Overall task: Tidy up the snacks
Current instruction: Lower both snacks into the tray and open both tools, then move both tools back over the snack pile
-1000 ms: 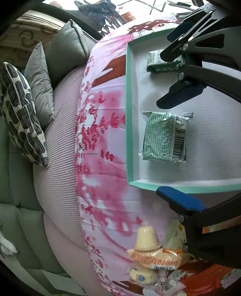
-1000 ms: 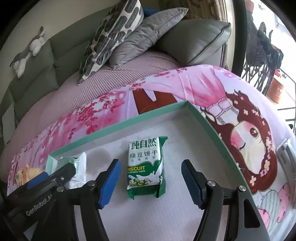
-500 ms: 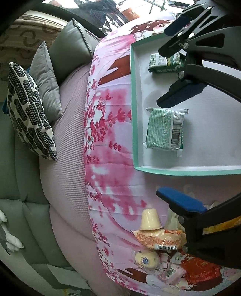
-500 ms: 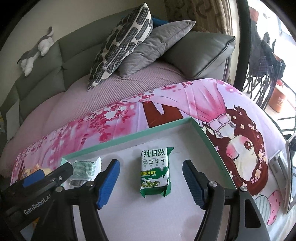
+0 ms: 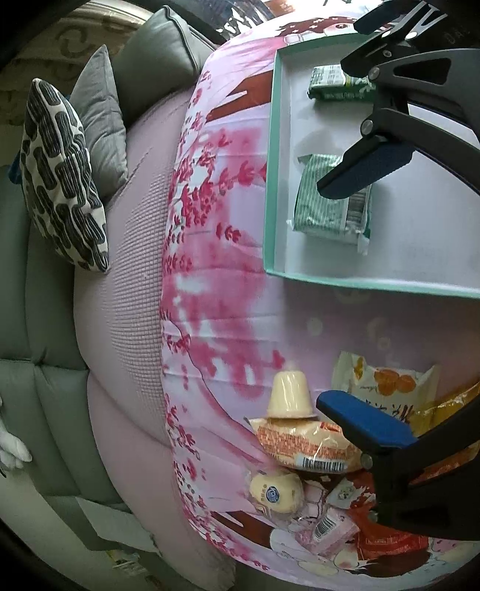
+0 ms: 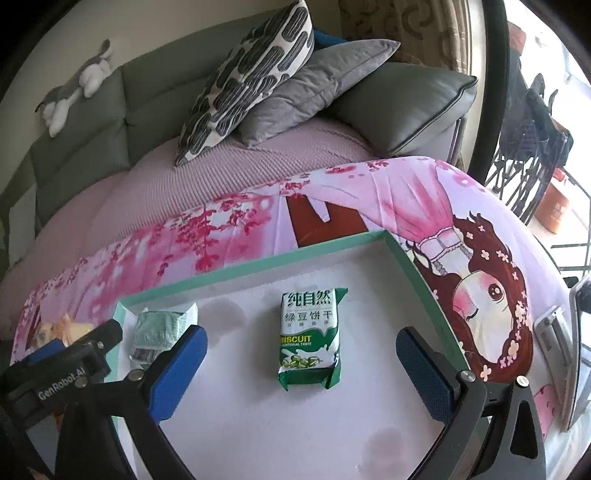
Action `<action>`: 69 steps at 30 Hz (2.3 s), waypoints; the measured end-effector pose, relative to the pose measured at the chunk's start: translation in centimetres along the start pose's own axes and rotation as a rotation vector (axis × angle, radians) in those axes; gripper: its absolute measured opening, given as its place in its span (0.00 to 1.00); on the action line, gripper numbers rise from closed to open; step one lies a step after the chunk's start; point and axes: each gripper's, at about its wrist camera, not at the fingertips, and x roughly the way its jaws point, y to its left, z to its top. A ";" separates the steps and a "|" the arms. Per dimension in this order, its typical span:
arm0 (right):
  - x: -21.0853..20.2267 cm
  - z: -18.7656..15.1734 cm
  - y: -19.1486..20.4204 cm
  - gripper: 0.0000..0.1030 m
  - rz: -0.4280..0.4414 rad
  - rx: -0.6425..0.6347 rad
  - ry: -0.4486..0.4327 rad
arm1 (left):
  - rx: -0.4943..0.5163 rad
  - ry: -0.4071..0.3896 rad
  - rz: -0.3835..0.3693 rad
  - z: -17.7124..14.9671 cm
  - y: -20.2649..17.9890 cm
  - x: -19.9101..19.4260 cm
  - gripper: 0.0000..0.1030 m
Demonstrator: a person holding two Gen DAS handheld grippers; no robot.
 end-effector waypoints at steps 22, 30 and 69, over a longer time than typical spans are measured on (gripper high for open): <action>-3.7 -3.0 3.5 1.00 0.032 -0.093 0.108 | -0.058 -0.016 0.089 -3.7 8.9 -5.2 1.00; -6.3 -3.9 7.9 1.00 0.201 -0.135 0.092 | -0.193 -0.019 0.212 -6.5 16.4 -7.8 1.00; -2.6 -12.4 21.6 0.85 0.359 -0.463 0.276 | -0.347 0.123 0.097 -7.8 21.1 -3.9 1.00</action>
